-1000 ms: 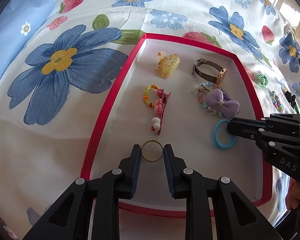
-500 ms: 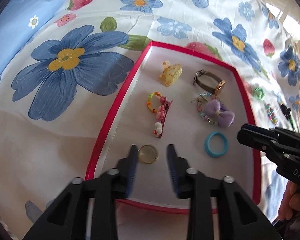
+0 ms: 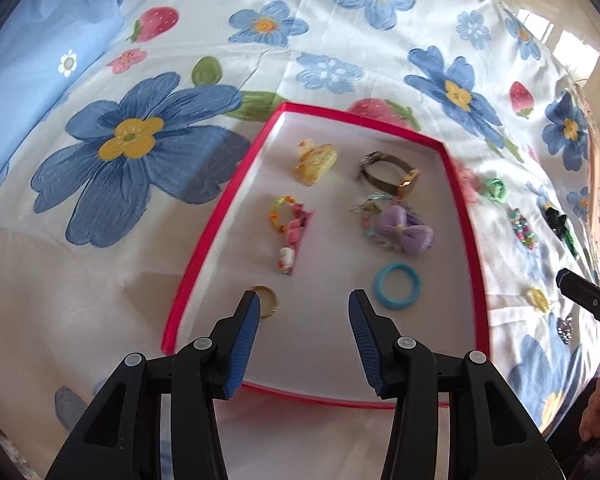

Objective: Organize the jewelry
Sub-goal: 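Move both open tools out of the box toward the yellow hair tie and silver chain, then grasp the yellow hair tie with the left tool while the right tool grasps the silver chain, then carry the yellow hair tie with the left tool while the right tool carries the chain into the box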

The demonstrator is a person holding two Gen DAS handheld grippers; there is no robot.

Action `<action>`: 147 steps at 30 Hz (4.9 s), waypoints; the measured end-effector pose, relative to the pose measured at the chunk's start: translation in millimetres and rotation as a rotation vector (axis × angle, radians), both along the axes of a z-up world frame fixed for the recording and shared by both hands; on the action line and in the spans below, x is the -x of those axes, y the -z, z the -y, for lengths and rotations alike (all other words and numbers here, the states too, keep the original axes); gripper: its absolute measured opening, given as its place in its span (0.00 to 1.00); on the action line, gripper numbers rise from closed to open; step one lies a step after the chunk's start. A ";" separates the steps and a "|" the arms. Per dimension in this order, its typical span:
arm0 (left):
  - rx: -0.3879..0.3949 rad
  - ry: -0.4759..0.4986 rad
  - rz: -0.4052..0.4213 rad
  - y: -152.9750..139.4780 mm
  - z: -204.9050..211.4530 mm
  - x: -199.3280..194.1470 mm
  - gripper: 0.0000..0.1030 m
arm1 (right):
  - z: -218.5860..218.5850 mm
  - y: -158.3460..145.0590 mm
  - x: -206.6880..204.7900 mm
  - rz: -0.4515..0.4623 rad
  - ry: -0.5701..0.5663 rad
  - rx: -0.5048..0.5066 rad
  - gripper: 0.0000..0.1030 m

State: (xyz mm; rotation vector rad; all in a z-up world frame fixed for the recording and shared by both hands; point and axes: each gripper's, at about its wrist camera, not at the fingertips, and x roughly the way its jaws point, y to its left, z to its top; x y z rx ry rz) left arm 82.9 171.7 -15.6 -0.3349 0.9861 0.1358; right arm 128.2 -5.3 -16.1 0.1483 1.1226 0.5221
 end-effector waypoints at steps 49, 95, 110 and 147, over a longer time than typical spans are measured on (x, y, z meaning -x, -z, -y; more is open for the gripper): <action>-0.010 0.498 -0.048 18.0 214.0 -92.8 0.52 | 156.2 15.5 65.5 -0.023 0.236 0.181 0.62; 0.026 0.211 0.083 -40.9 66.3 11.0 0.03 | 58.5 -45.5 28.2 0.153 0.057 0.007 0.16; 0.011 0.056 0.028 -32.9 9.8 26.0 0.03 | -26.9 -46.3 16.4 0.141 -0.109 -0.073 0.16; -0.063 0.065 -0.132 34.3 -3.3 -32.6 0.20 | -114.4 64.4 -11.2 -0.117 -0.303 -0.001 0.16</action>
